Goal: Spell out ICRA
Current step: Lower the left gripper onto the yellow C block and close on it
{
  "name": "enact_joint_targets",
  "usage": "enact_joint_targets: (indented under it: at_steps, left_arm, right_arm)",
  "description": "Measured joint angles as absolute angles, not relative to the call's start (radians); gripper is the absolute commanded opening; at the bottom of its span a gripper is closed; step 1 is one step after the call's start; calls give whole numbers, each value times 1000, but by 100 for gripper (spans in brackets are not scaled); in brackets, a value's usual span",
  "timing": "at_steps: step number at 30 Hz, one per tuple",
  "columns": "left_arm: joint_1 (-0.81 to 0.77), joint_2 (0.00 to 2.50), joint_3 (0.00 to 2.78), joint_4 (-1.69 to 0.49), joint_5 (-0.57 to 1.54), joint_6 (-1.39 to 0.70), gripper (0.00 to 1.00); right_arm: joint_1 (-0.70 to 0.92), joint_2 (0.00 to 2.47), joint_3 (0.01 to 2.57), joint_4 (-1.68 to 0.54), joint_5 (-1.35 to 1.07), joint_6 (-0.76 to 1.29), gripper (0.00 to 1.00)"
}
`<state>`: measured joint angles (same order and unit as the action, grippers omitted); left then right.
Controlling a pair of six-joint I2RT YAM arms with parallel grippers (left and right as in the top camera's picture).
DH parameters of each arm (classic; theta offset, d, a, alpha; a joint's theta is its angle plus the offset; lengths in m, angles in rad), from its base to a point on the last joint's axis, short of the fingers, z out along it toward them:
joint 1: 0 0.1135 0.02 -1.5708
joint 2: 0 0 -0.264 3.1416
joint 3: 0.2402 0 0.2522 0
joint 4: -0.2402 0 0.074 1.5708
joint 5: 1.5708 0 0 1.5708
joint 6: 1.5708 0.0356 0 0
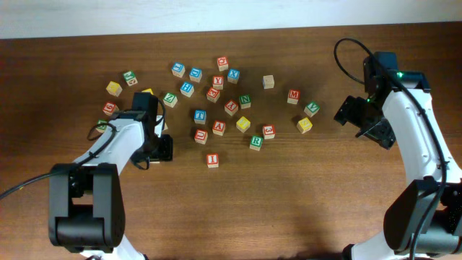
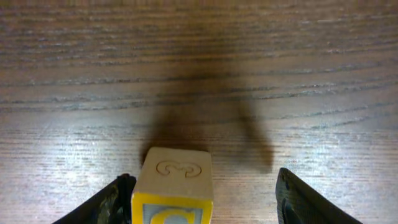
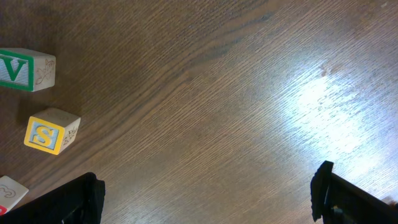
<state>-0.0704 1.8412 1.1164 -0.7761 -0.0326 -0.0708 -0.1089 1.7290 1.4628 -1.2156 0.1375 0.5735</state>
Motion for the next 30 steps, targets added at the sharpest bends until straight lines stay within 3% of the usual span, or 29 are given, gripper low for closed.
enact_joint_targets:
  at_steps: [4,9,30]
  left_arm:
    - [-70,1841,1116,-748,-33,-71,63]
    - [-70,1841,1116,-744,-32,-68,39]
    - [-70,1841,1116,-772,16,-67,31]
  right_arm:
    - [-109,1729,1463,-1216,138,574,98]
    - [-109,1729,1463,-1216,138,573,98]
    - [-109,1729,1463,-1216,138,574,98]
